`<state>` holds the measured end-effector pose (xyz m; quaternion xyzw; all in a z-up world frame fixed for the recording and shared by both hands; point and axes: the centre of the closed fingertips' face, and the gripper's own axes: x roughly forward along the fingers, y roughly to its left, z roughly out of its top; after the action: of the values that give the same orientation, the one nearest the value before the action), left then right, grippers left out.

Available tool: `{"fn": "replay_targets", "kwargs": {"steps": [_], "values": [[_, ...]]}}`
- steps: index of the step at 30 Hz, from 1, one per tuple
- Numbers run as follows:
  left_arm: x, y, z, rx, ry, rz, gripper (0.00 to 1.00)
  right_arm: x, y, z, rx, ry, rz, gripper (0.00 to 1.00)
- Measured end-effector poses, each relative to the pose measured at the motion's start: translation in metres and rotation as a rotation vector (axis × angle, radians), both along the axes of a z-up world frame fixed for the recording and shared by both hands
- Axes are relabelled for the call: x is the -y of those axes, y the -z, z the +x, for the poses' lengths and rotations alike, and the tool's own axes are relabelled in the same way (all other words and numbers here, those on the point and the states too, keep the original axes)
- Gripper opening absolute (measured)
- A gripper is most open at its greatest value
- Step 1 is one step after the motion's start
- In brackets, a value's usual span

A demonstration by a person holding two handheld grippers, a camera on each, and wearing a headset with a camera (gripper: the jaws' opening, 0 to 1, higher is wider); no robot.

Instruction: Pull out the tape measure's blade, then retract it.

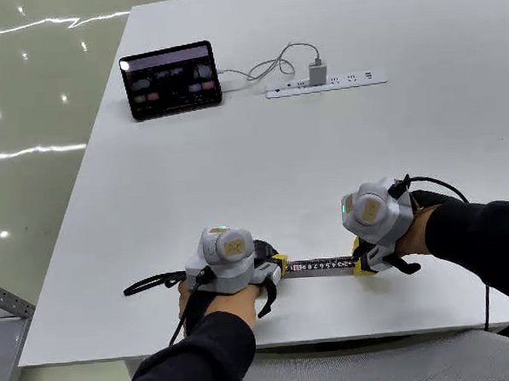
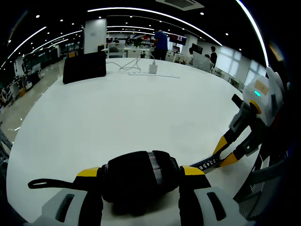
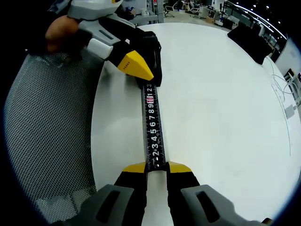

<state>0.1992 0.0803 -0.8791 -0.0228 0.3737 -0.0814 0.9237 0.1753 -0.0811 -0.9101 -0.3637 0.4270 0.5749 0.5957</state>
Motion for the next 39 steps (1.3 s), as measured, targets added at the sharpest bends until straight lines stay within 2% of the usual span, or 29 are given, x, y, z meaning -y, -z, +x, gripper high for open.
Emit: {"fn": "replay_targets", "kwargs": {"steps": [39], "values": [[0.0, 0.0, 0.0, 0.0, -0.006, -0.003, 0.62, -0.022, 0.0, 0.002, -0.001, -0.02, 0.018, 0.11]]}}
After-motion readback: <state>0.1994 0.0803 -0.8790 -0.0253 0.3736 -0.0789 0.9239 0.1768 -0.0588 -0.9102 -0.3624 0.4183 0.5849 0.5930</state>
